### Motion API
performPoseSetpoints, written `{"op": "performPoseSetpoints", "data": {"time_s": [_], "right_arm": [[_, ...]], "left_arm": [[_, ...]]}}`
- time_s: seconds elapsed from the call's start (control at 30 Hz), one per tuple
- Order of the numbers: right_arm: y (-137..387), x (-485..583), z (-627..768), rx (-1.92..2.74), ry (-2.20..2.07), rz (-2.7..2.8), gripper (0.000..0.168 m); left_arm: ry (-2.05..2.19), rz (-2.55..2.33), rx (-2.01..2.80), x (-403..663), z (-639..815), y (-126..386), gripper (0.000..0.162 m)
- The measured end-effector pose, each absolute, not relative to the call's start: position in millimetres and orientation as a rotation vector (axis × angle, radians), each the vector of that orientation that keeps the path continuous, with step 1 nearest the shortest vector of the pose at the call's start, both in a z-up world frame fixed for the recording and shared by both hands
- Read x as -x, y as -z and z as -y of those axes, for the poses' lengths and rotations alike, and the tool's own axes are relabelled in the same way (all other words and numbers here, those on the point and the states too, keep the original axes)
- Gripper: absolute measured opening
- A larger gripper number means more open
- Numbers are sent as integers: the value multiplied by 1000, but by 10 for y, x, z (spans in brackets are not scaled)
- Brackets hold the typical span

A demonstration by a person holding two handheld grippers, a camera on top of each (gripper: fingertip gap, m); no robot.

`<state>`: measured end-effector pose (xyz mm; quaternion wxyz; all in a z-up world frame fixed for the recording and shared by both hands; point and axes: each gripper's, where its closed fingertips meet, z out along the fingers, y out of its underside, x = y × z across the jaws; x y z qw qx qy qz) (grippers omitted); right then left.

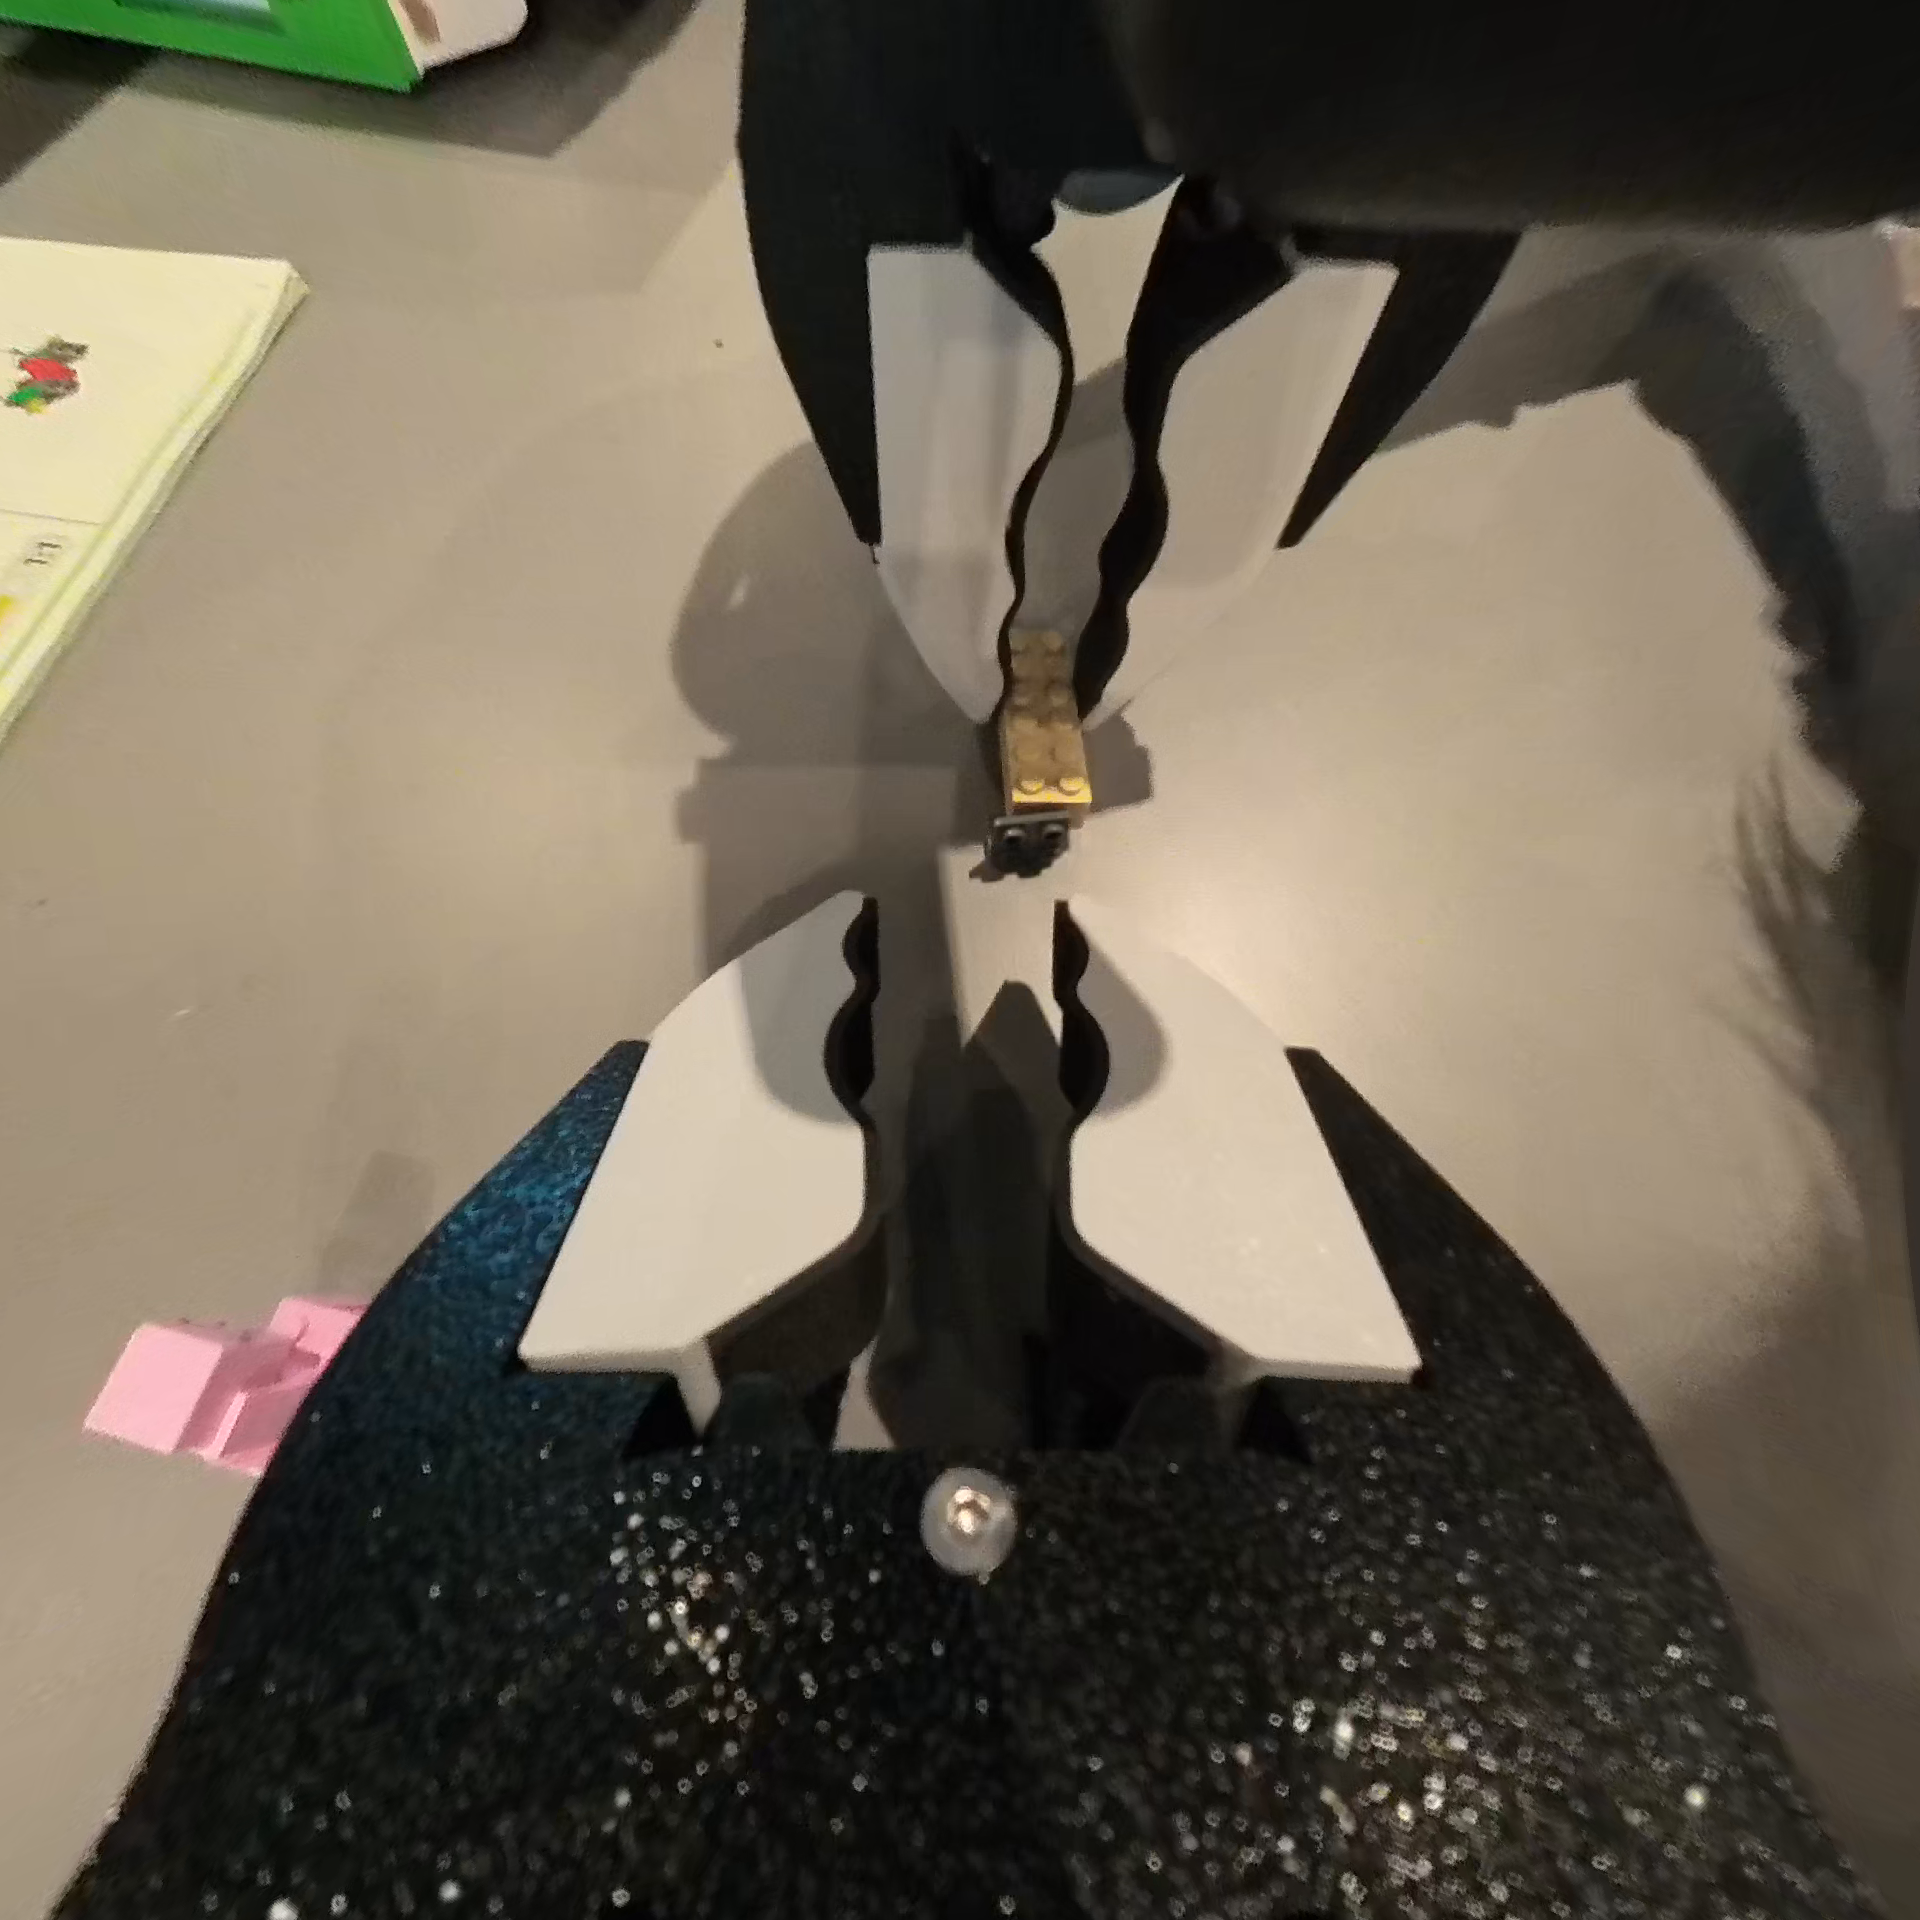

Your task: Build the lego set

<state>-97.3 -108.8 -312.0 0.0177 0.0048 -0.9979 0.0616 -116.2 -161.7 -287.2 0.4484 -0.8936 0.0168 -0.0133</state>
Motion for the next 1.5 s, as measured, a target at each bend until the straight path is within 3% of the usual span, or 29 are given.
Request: {"op": "performPoseSetpoints", "data": {"time_s": [0.87,1.4,1.5], "right_arm": [[3123,1032,1095,-30,-77,3125,17],[3043,1024,1121,52,-296,3078,24],[2948,1014,1151,139,-500,3019,18]], "left_arm": [[57,-119,2233,1009,1538,2965,27],[91,-133,2231,958,1521,2979,6],[82,-151,2217,950,1515,2951,0]]}}
